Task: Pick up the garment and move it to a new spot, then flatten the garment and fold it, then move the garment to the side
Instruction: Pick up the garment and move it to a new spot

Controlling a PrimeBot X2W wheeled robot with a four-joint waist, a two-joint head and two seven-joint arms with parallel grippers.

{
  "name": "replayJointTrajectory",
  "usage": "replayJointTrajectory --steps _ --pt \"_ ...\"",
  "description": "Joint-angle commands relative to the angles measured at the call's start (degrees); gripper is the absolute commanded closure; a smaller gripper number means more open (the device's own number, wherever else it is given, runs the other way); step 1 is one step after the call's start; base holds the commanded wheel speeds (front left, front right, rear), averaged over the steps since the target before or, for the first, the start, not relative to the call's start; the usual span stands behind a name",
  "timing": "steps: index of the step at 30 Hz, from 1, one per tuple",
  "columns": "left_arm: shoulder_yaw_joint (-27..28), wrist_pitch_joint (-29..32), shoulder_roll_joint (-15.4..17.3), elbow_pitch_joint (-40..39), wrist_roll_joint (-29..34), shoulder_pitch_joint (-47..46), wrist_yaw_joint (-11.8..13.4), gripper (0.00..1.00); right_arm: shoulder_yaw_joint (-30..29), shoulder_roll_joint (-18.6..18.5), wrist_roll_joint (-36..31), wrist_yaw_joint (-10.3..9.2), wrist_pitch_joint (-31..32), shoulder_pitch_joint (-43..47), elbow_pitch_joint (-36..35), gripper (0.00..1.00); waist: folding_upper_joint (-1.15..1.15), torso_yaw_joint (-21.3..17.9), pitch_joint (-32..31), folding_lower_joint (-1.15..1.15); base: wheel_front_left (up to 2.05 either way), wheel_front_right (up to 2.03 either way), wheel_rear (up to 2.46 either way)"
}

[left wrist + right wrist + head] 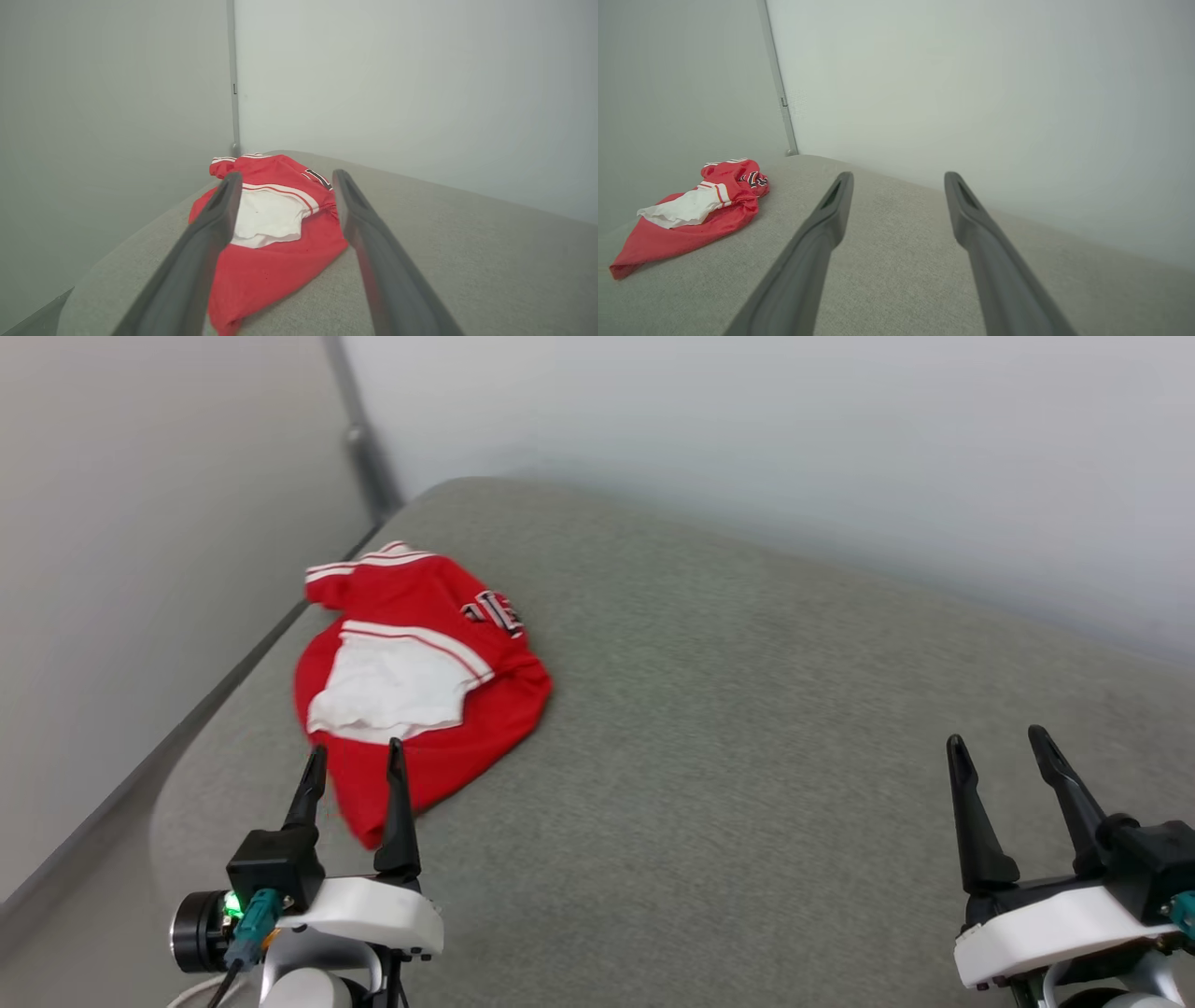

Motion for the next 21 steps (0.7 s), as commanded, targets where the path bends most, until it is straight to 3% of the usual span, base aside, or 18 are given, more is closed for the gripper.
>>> replayJointTrajectory --steps 1,5,16,21 --pt "0.2 -0.1 -0.1 -0.2 -0.3 0.4 -0.1 0.00 0.1 0.1 -0.2 -0.03 0.4 -0.4 -0.3 0.00 0.00 3.6 0.1 0.00 0.00 0.00 0.00" --pt "1.7 -0.1 -0.1 -0.3 -0.8 0.7 -0.7 0.00 0.7 0.0 -0.4 -0.03 0.8 -0.5 -0.9 0.00 0.00 6.2 0.1 0.00 0.00 0.00 0.00" --pt "3.3 -0.1 -0.1 -1.4 -2.5 0.5 -1.3 0.00 2.4 0.0 -1.4 -0.03 1.7 -2.3 -1.0 0.00 0.00 6.7 1.6 0.00 0.00 0.00 0.00" --pt "2.8 -0.1 -0.2 1.5 -3.6 -3.2 -2.7 0.00 1.6 0.0 -2.2 -0.03 2.5 -2.0 -2.7 0.00 0.00 6.5 3.5 0.00 0.00 0.00 0.00"
